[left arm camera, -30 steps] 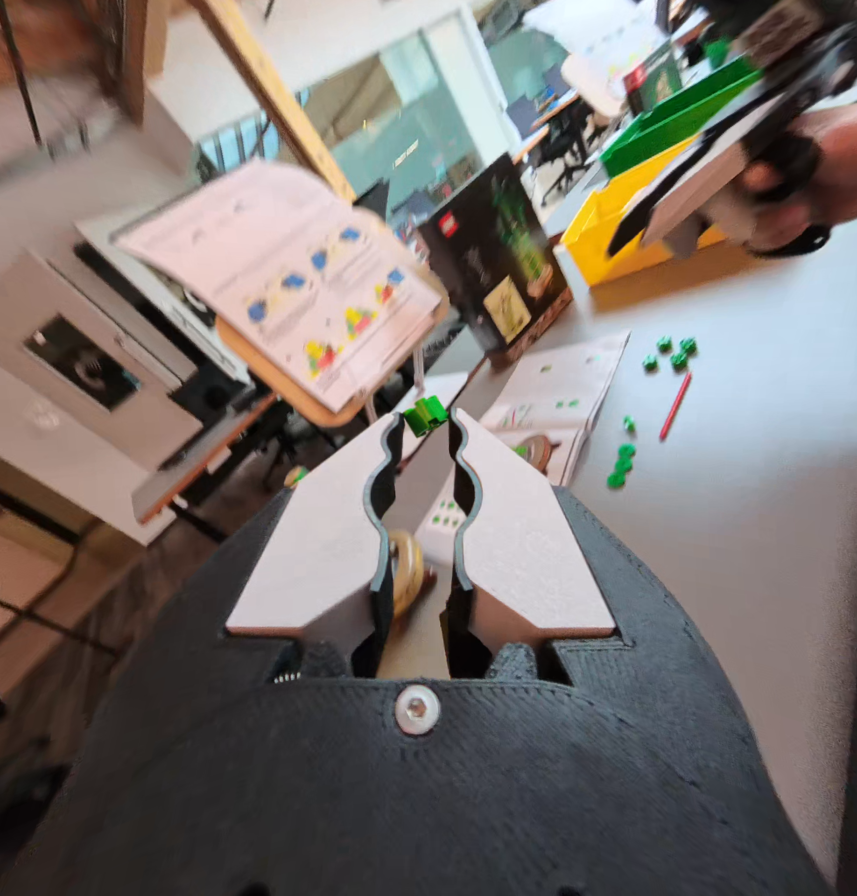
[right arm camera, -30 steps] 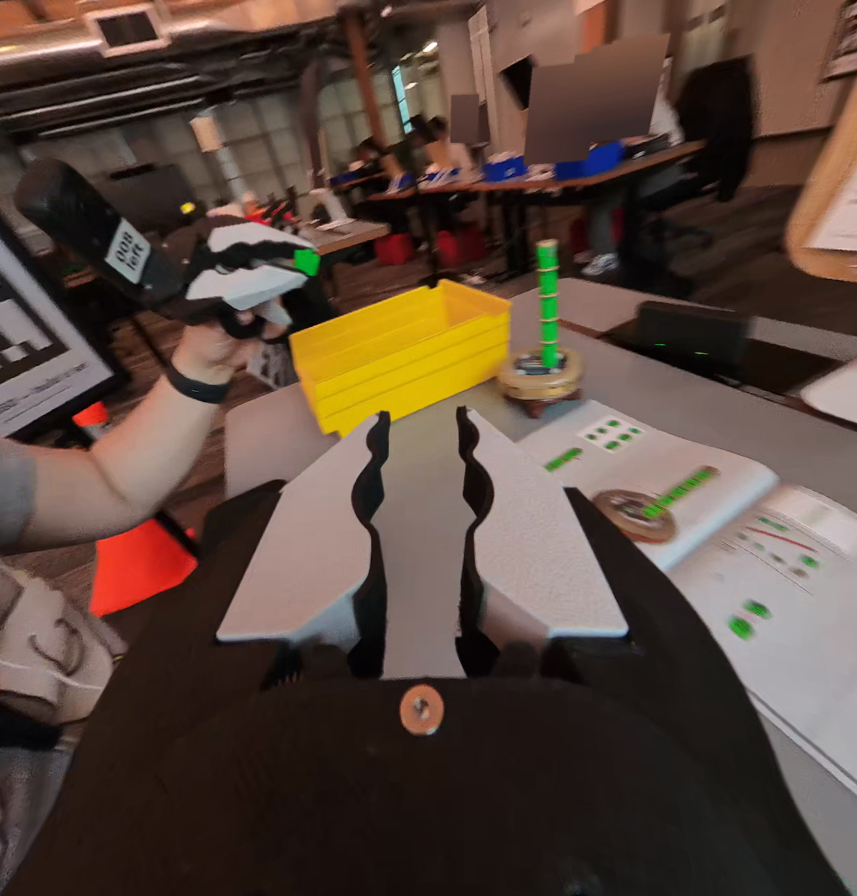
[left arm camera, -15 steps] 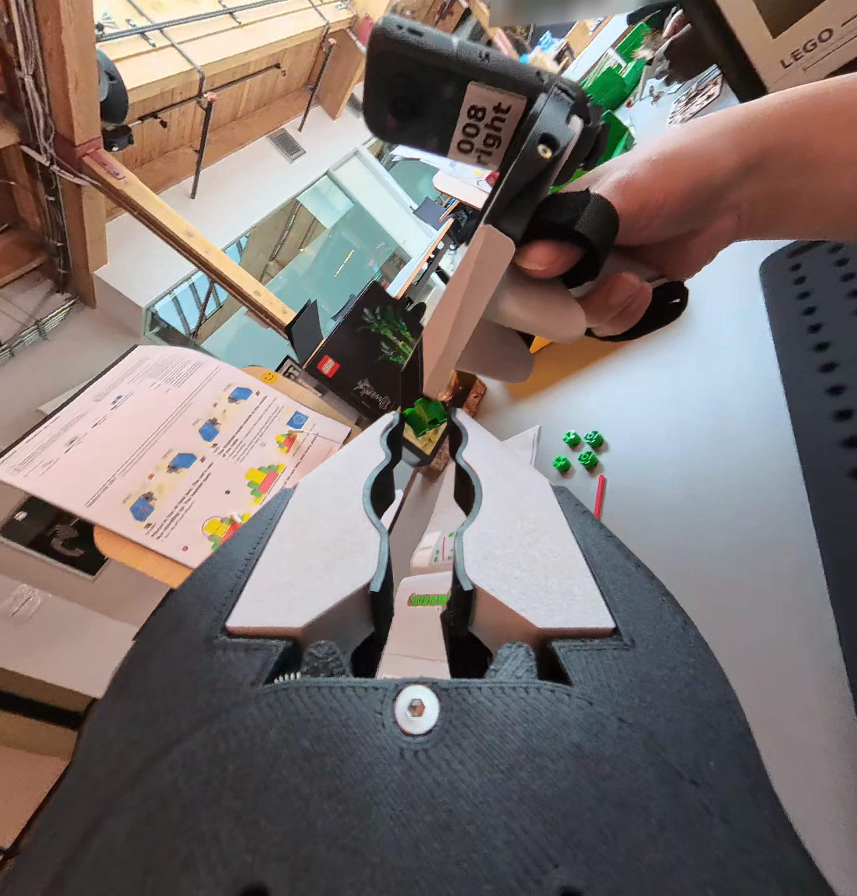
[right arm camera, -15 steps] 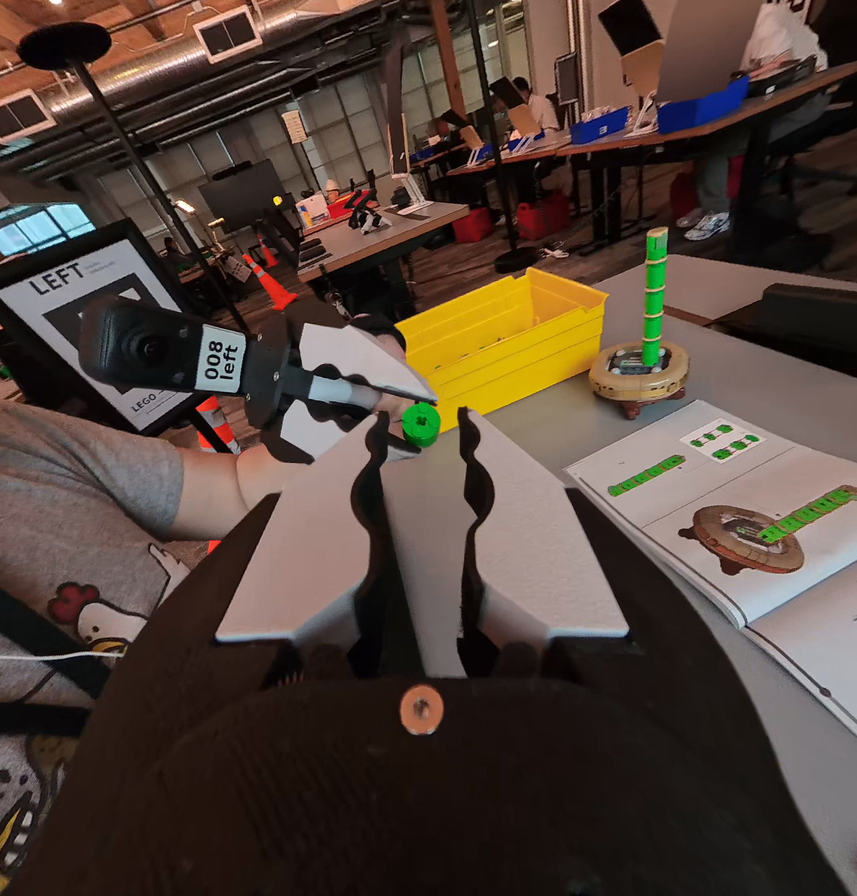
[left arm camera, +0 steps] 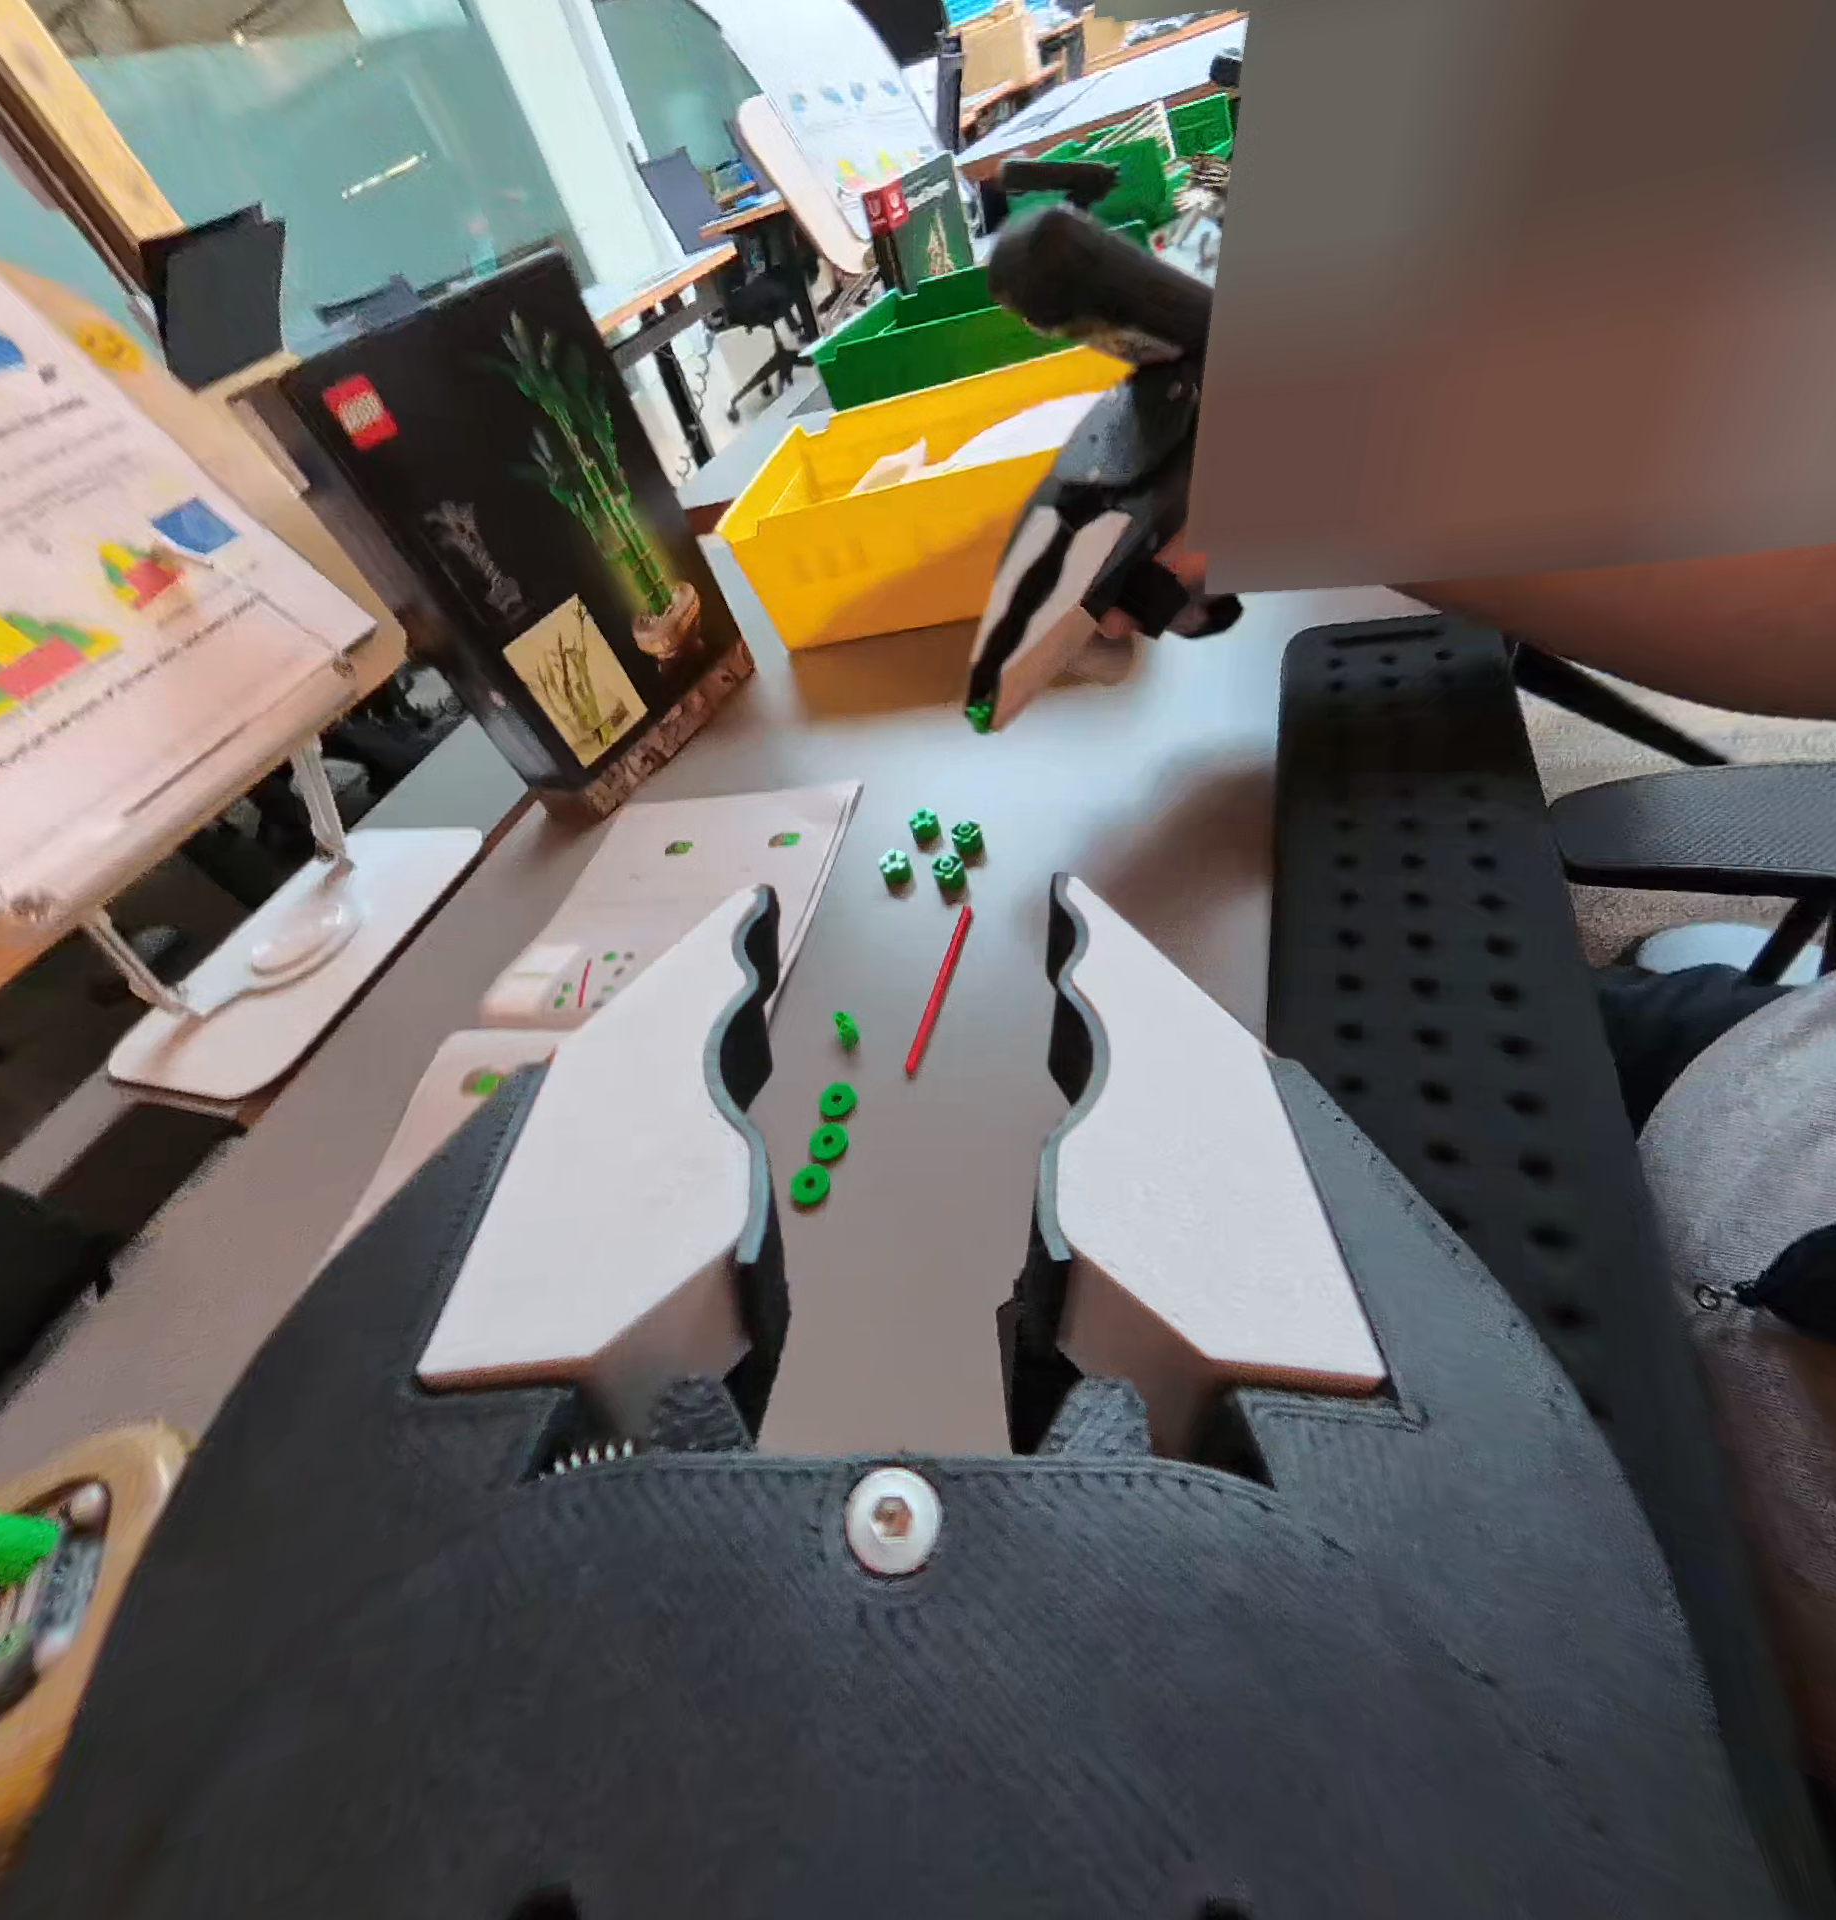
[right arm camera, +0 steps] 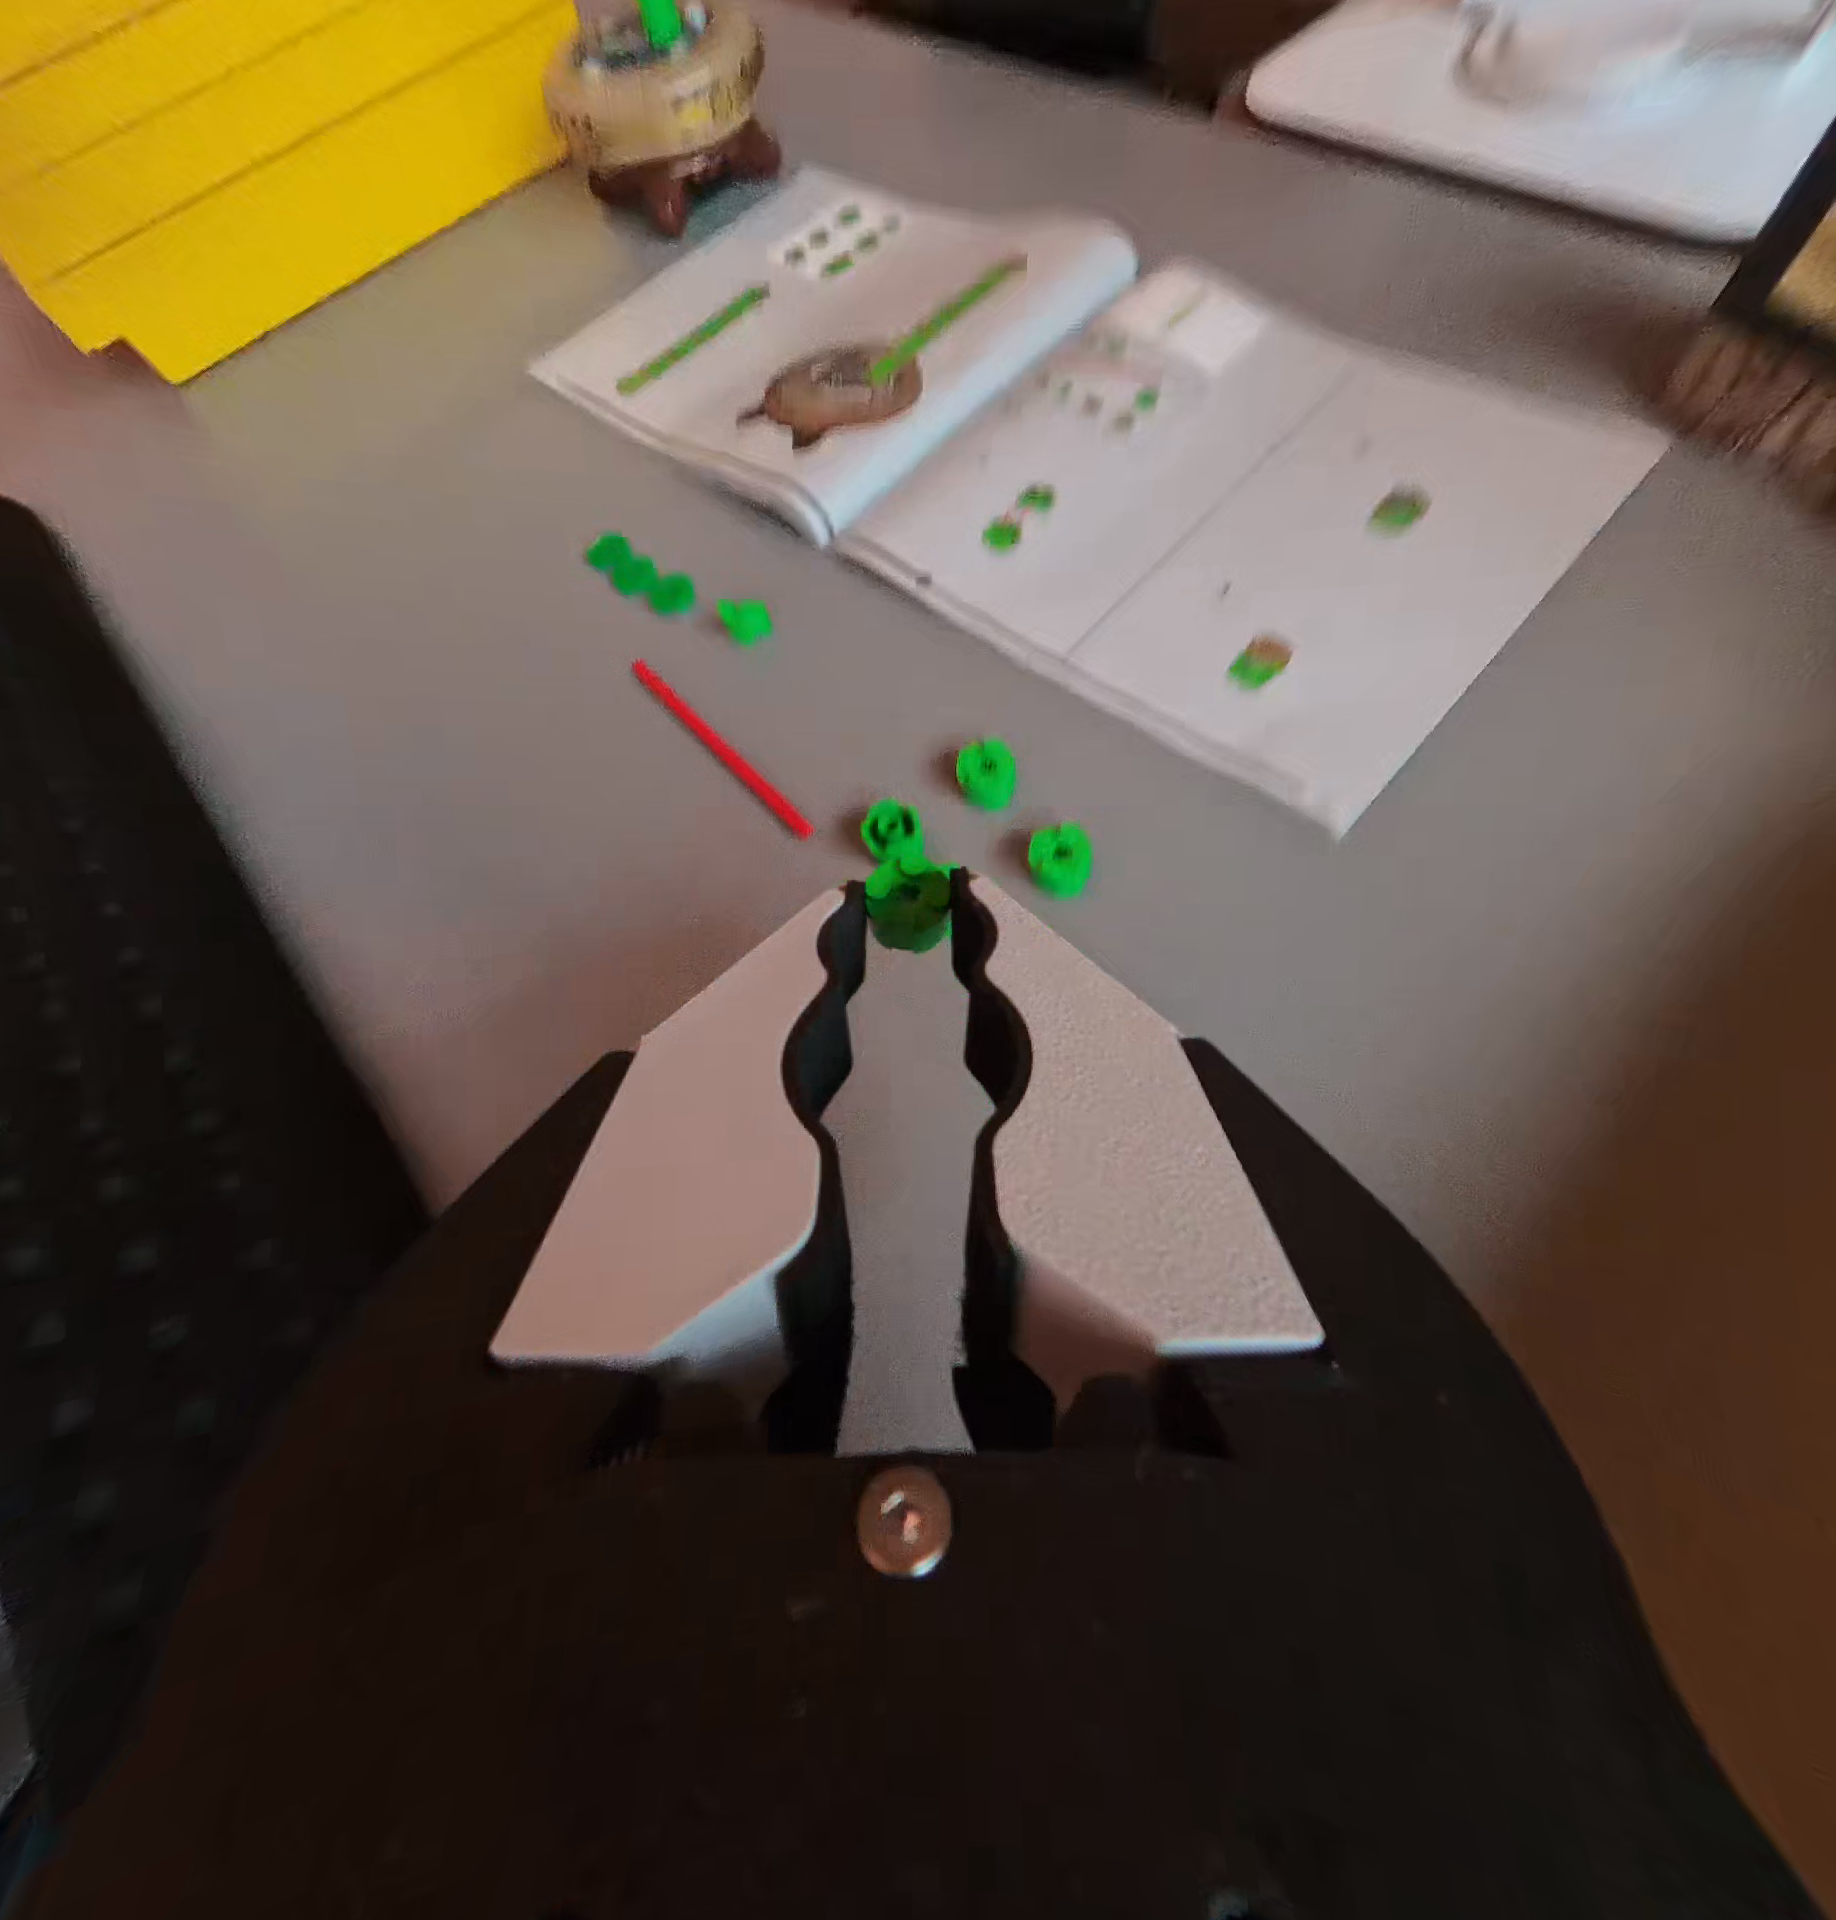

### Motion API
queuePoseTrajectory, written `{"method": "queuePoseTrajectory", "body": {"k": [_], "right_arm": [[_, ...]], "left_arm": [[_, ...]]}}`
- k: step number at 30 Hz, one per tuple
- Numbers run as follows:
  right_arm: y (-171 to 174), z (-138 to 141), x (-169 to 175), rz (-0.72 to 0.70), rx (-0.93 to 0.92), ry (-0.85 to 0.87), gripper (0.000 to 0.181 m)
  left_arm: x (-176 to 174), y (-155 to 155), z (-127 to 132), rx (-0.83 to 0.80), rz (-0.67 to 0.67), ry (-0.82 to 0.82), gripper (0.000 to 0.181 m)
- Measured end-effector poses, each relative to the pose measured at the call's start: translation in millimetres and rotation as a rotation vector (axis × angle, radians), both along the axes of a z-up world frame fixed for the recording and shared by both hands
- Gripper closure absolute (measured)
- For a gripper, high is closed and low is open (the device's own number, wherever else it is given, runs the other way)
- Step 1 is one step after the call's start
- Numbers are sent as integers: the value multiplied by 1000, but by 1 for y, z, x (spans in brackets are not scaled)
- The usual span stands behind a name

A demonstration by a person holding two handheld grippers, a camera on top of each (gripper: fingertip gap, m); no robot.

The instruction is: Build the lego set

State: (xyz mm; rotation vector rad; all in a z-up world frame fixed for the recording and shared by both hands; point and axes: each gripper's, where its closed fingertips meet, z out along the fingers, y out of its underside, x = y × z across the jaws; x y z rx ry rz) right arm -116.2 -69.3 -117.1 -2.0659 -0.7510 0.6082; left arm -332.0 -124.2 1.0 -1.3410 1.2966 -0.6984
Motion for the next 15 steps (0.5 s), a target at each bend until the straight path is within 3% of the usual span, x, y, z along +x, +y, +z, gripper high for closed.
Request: {"method": "queuePoseTrajectory", "body": {"k": [8, 12, 15], "right_arm": [[9, -50, 8, 24, -57, -138, 166], [11, -54, 10, 25, -60, -154, 164], [11, -53, 13, 13, -52, -151, 152]], "left_arm": [[-24, -3, 3, -184, -14, -106, 133], [-54, 5, 9, -159, 86, -122, 133], [-97, 19, 20, -121, 222, -136, 134]]}}
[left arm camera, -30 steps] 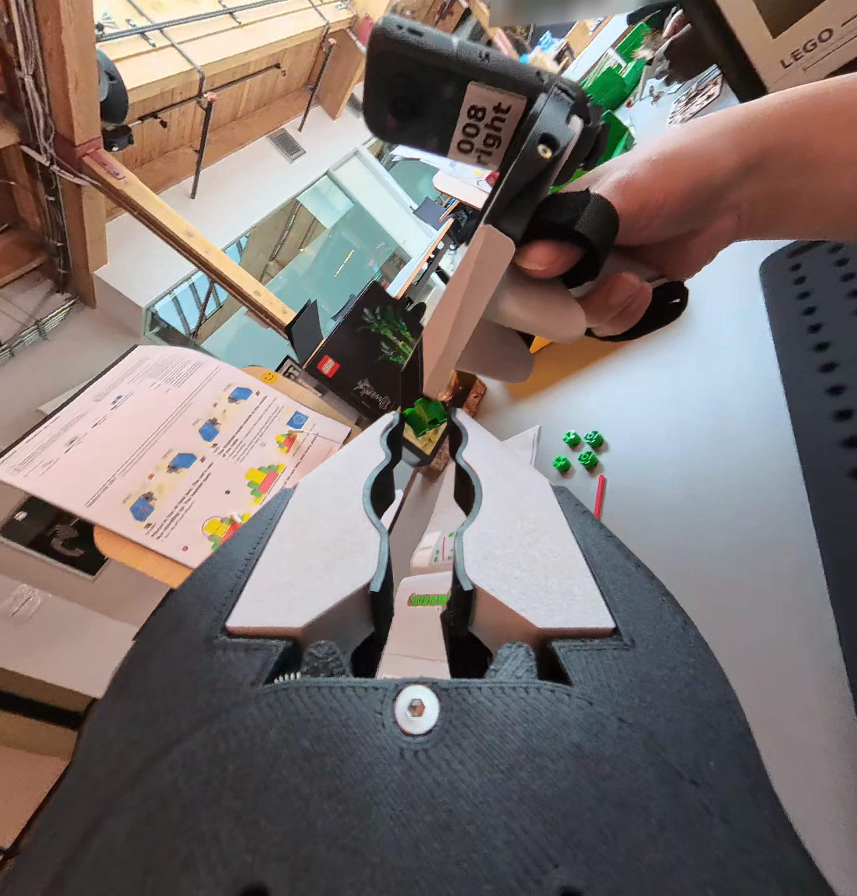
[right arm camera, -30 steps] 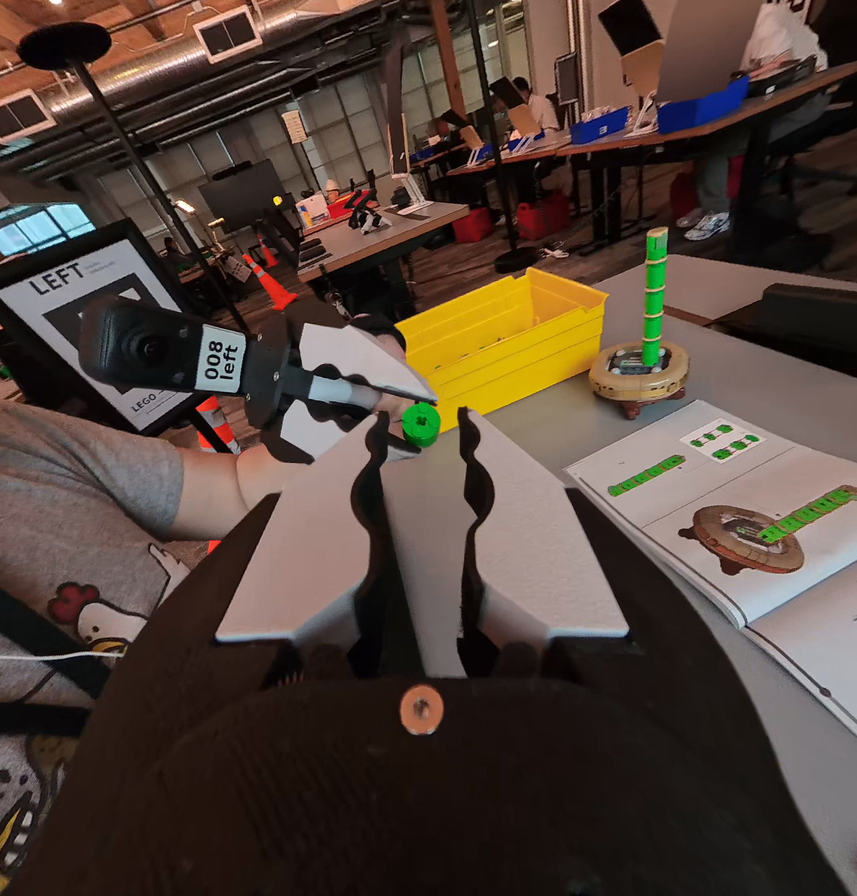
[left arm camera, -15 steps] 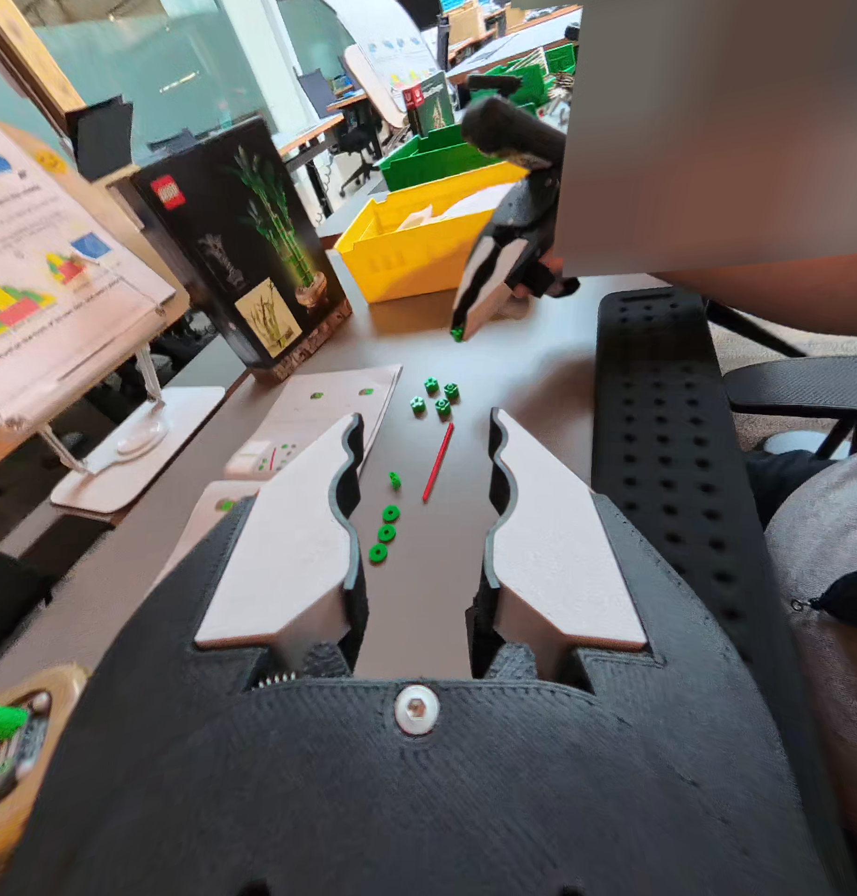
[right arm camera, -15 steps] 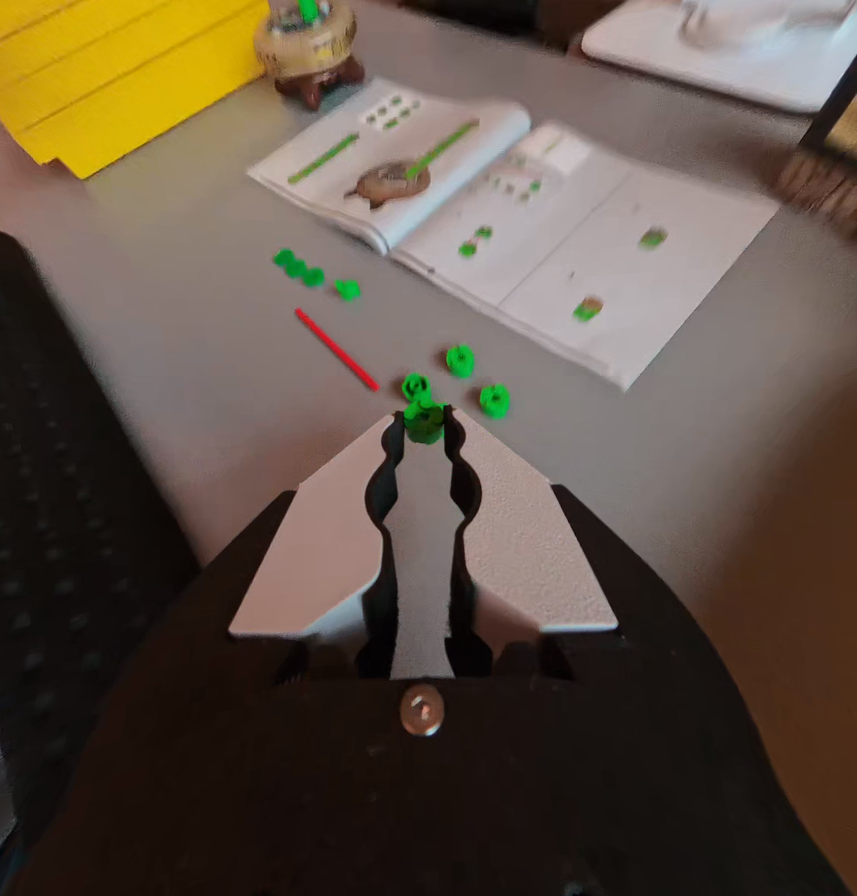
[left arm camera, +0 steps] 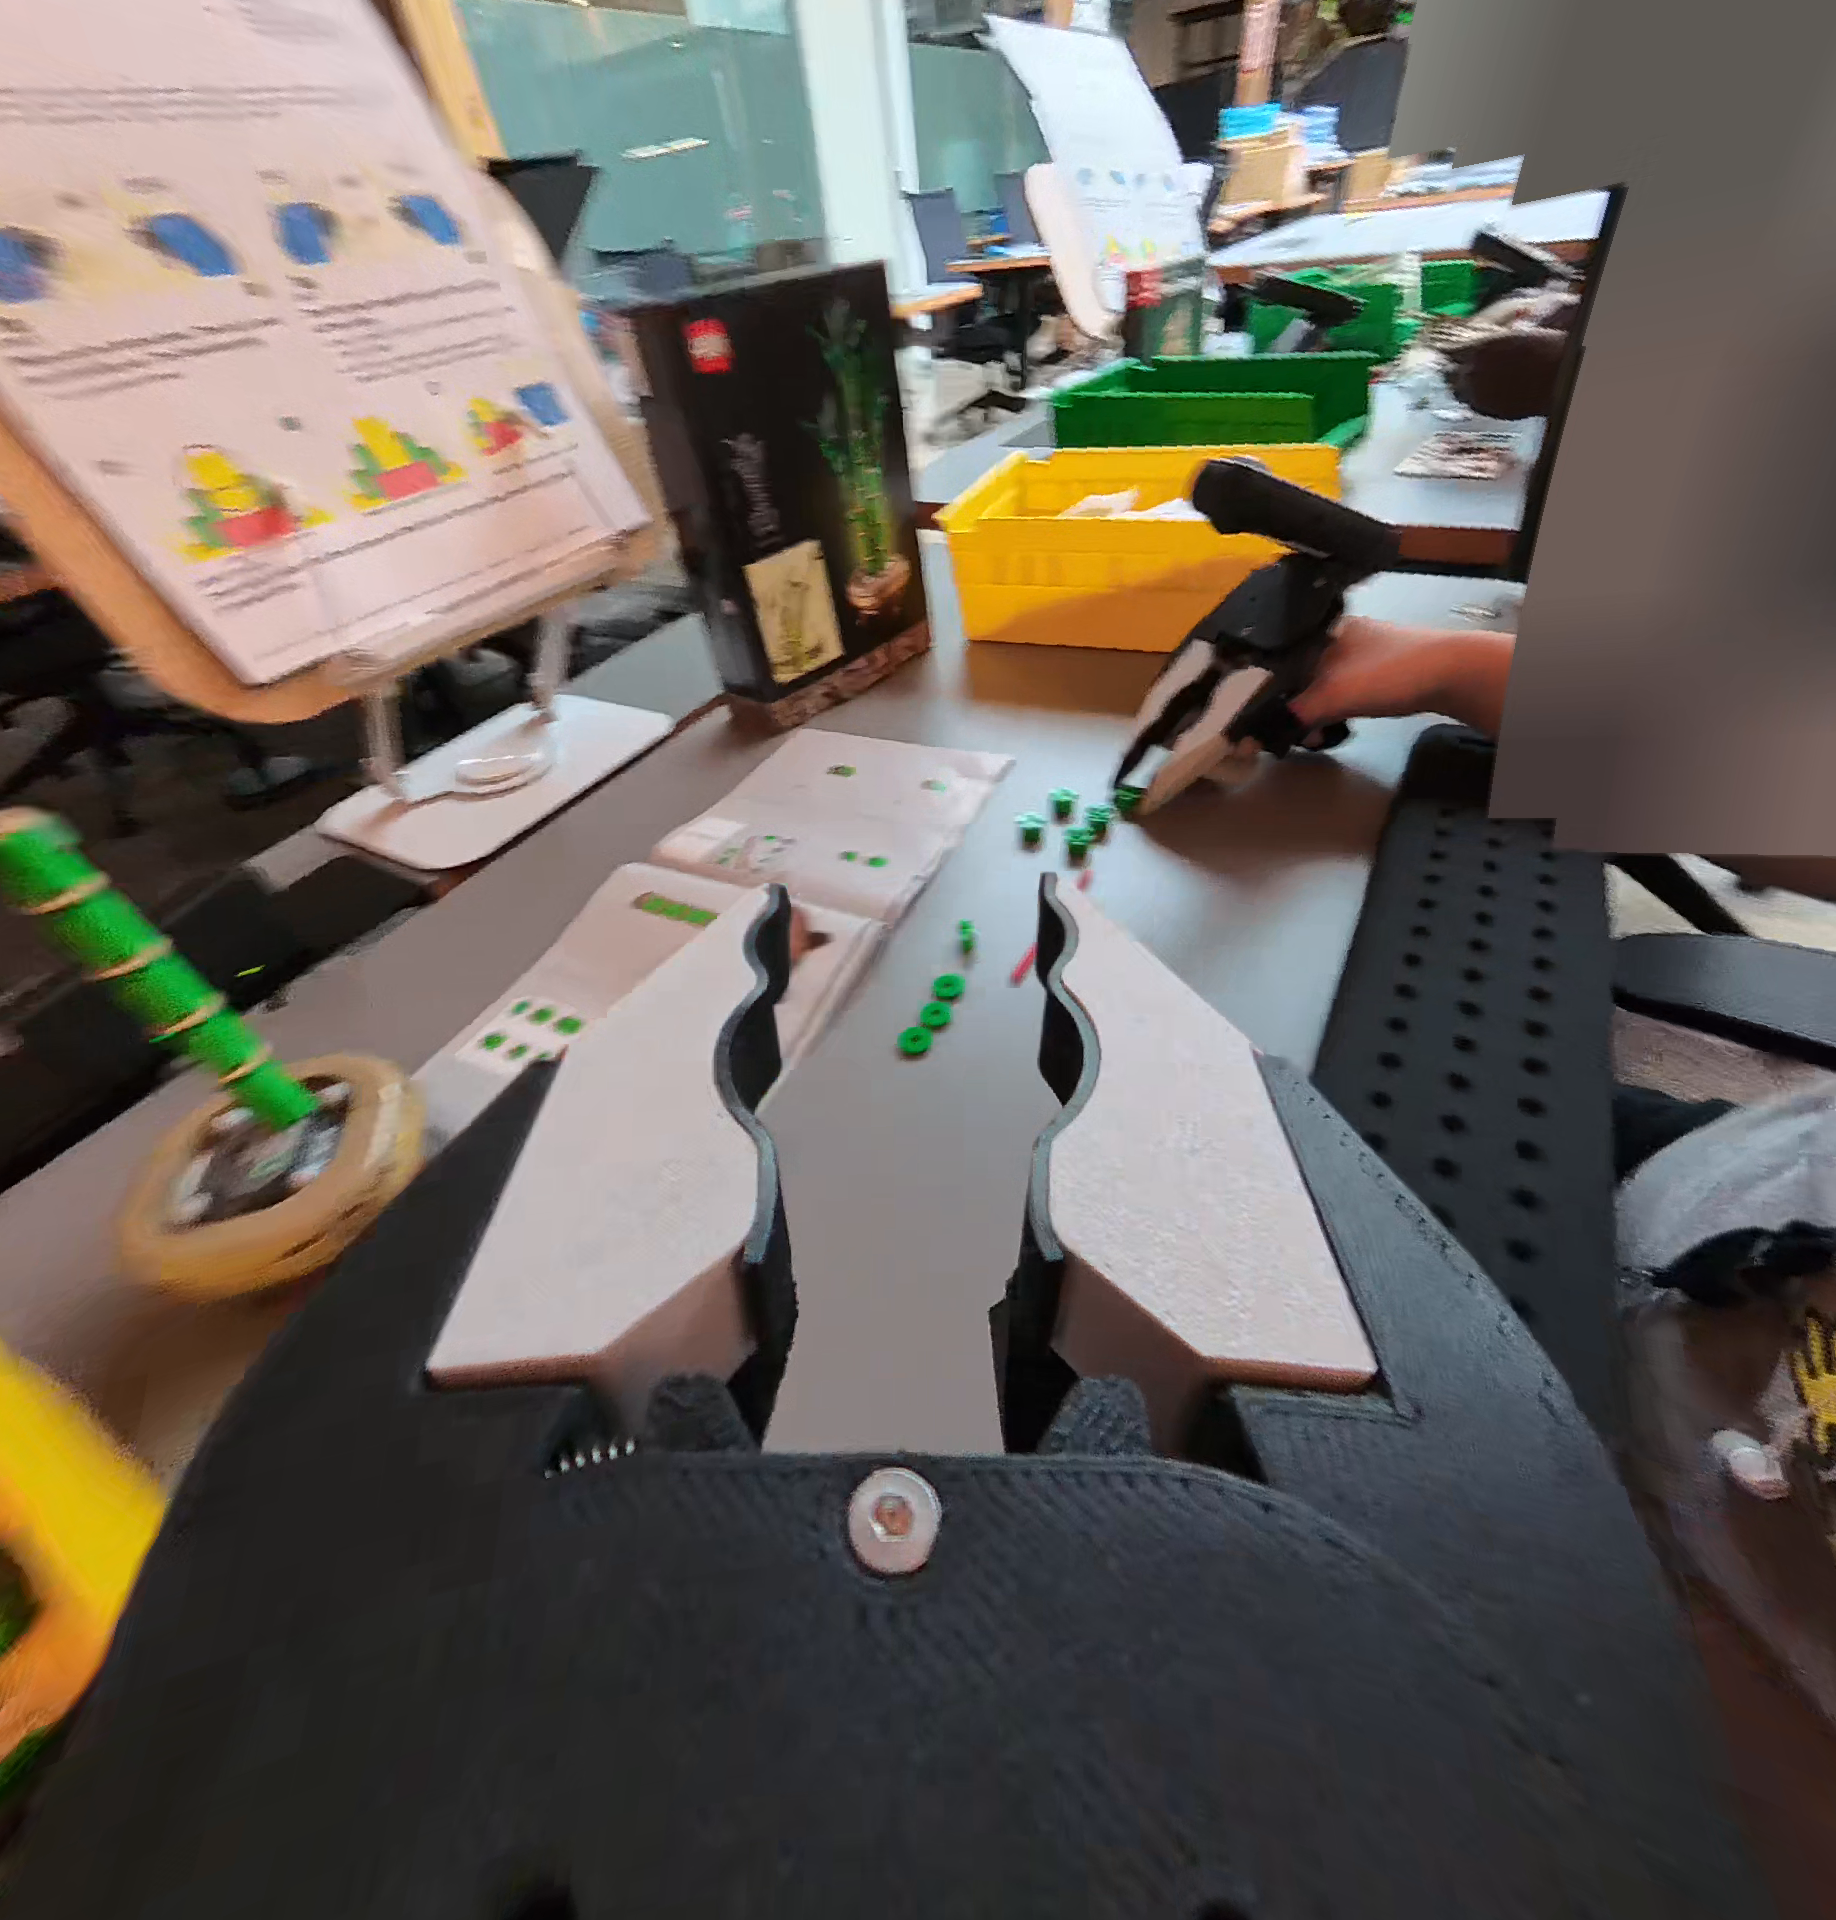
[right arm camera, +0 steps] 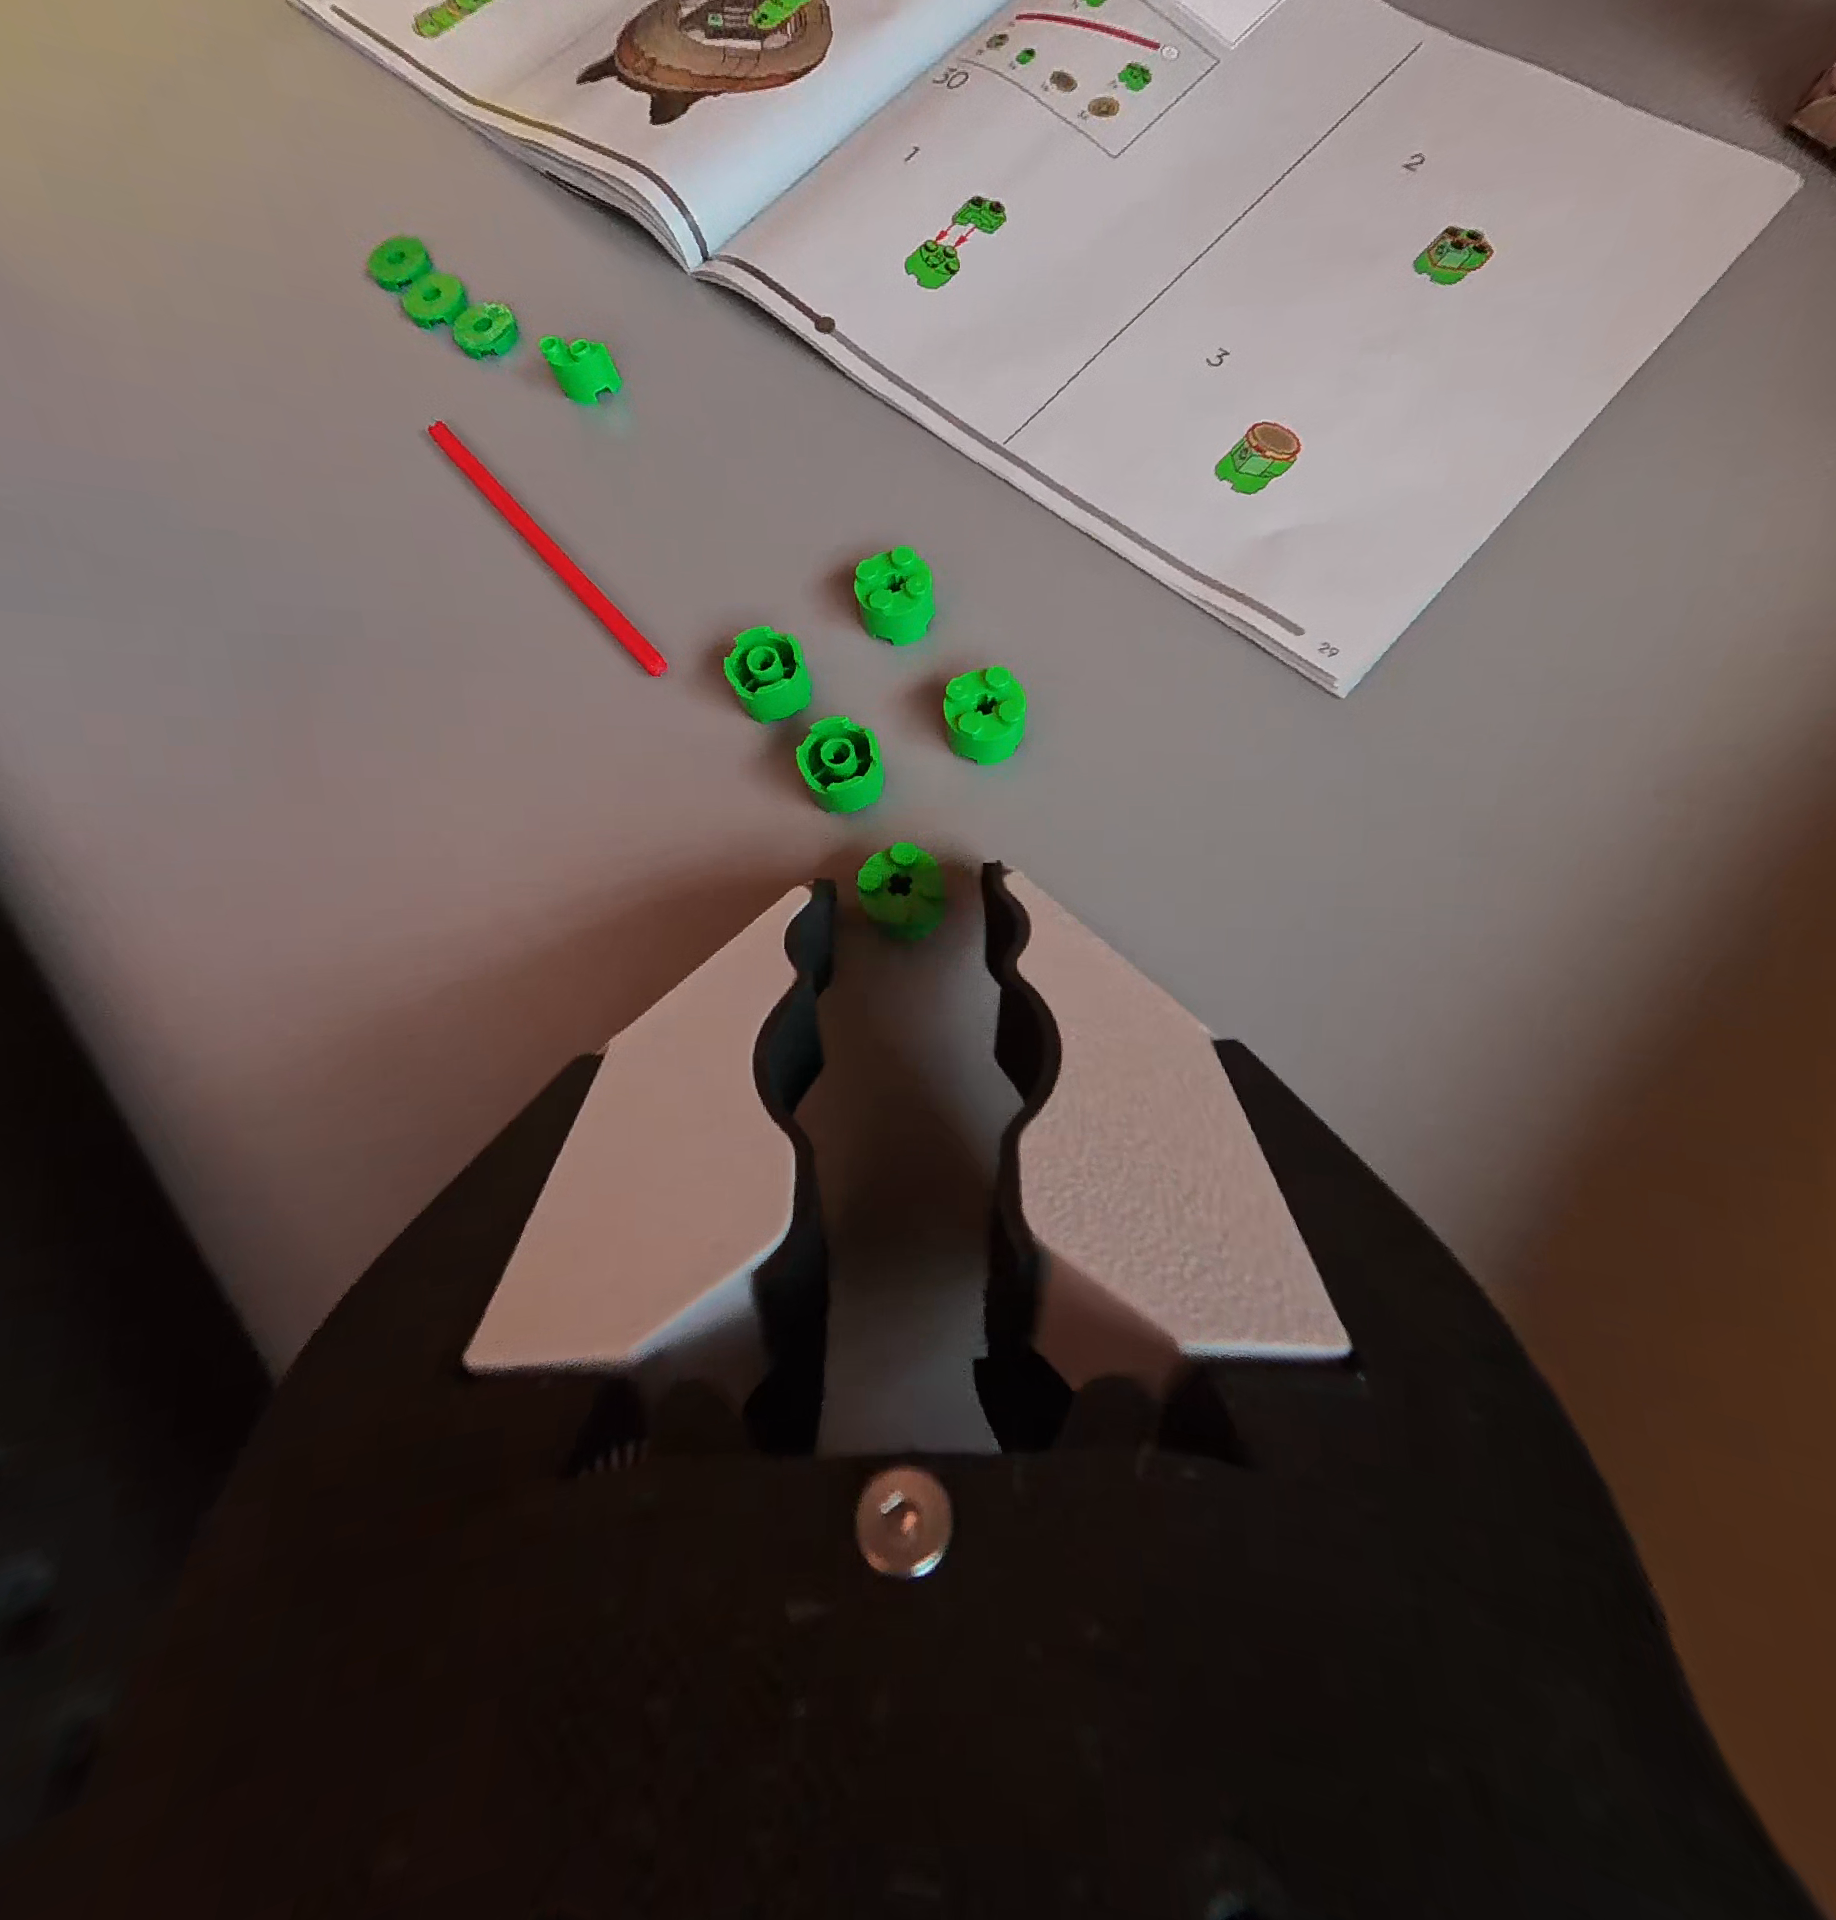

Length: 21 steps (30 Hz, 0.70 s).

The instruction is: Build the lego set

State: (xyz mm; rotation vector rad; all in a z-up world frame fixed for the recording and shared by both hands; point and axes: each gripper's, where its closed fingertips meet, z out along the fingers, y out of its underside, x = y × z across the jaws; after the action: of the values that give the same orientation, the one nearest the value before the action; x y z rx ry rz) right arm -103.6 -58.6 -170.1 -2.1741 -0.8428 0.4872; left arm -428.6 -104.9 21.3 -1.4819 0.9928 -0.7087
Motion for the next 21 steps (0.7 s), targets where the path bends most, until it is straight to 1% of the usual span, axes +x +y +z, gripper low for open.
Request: {"method": "queuePoseTrajectory", "body": {"k": [3, 5, 6, 7, 9, 10, 12, 13, 16, 19, 21], "right_arm": [[-2, 19, 2, -7, 82, 58, 149], [-1, 36, 6, -27, 147, 125, 148], [-1, 44, 8, -34, 178, 160, 148], [-1, 52, 10, -42, 205, 188, 148], [0, 62, 13, -55, 234, 223, 148], [1, 65, 14, -59, 239, 229, 148], [3, 71, 15, -63, 241, 228, 148], [4, 74, 15, -60, 236, 224, 148], [6, 83, 12, -42, 227, 194, 148], [8, 96, 8, -31, 245, 167, 148], [8, 104, 3, -24, 254, 165, 149]], "left_arm": [[-65, 18, 28, 22, 143, -14, 137], [-119, 40, 39, 57, 279, 62, 138], [-145, 52, 38, 69, 337, 144, 139], [-168, 63, 30, 59, 380, 242, 139], [-204, 81, 6, -11, 425, 419, 138], [-214, 87, -7, -45, 424, 470, 135], [-222, 98, -30, -90, 407, 517, 141], [-222, 103, -42, -111, 390, 523, 140], [-217, 113, -82, -206, 327, 583, 139], [-209, 121, -119, -242, 241, 673, 140], [-200, 122, -137, -263, 168, 698, 147]]}}
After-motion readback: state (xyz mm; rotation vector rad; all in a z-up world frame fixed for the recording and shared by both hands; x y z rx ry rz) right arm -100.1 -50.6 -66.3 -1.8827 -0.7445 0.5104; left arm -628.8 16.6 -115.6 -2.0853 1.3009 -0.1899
